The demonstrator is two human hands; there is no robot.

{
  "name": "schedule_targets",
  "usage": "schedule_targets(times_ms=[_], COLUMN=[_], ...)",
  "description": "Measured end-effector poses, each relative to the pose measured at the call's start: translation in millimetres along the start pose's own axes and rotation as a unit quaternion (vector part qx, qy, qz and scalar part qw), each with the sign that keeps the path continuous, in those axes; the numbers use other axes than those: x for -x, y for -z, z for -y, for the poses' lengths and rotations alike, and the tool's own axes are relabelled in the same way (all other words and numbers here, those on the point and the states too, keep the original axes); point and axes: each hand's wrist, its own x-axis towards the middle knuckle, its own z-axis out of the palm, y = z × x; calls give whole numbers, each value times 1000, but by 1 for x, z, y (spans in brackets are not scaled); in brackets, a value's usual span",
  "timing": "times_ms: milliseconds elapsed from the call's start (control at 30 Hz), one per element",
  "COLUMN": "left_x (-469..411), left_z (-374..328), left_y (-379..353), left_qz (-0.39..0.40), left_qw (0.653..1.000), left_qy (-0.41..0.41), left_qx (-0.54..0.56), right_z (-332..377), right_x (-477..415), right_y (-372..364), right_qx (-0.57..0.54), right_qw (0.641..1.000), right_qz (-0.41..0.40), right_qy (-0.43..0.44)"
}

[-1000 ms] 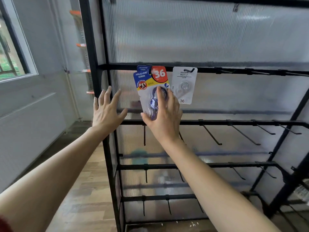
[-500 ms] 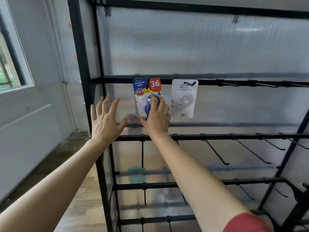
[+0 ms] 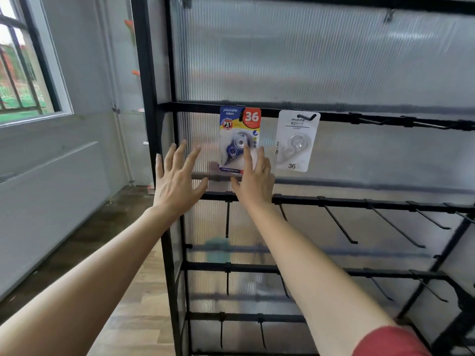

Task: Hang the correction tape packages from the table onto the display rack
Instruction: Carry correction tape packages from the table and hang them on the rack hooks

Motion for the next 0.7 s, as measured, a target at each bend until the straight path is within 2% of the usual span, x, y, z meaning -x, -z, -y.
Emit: schedule_targets(times_ms=[400, 700], left_x=[139, 258], left_z=[-17, -77], left_y=[-12, 9], left_qz=[156, 178], left_qw=[986, 975], left_qy=[43, 131], left_qx=[-29, -16], right_z=[-32, -74], right_x=[169, 283], right_y=[-1, 35], right_qx=[-11, 8], right_qw=[990, 973], right_qz=[139, 228], right_qy=[2, 36])
